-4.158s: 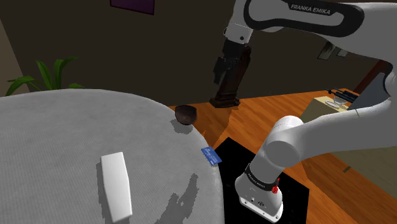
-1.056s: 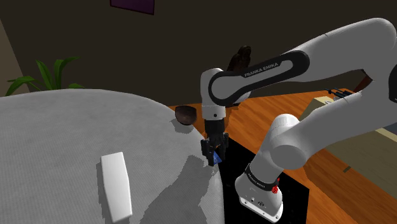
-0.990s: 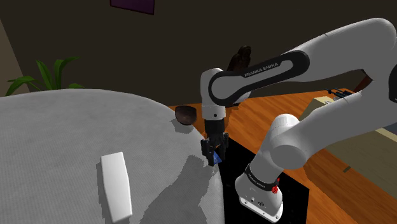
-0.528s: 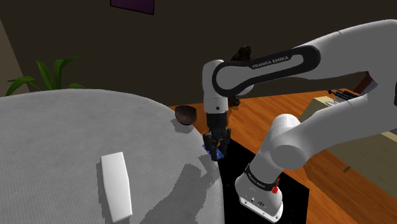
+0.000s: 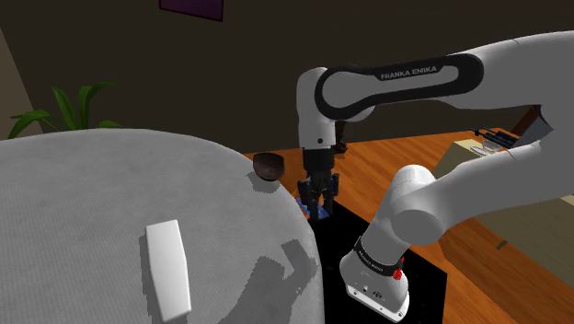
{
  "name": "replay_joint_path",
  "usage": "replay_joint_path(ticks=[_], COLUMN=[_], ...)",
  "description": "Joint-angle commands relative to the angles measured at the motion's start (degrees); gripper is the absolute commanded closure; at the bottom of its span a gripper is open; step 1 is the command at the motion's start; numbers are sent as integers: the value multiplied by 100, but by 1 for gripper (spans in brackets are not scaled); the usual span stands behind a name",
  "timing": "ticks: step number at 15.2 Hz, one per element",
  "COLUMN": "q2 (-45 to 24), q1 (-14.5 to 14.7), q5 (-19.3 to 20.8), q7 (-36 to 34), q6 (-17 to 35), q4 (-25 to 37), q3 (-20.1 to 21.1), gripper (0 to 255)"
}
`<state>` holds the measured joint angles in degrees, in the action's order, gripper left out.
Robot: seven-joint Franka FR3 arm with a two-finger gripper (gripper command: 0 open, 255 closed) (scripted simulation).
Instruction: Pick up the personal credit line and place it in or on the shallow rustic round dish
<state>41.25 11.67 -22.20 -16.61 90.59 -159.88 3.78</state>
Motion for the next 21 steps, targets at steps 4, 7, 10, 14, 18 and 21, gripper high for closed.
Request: replay_joint_path(ticks=[4, 7, 10, 14, 18, 21], q2=[169, 238, -214, -1120, -1989, -2626], q1=[-12, -14, -115, -272, -385, -457], q5=[50, 69, 261, 561, 776, 889], q7=[-135, -213, -51, 271, 548, 737], q6=[-443, -689, -667, -551, -537, -589], q4=[290, 478, 856, 1553, 2333, 2972], q3=[-56, -85, -229, -472, -685, -825], gripper=[255, 255, 255, 255, 255, 255])
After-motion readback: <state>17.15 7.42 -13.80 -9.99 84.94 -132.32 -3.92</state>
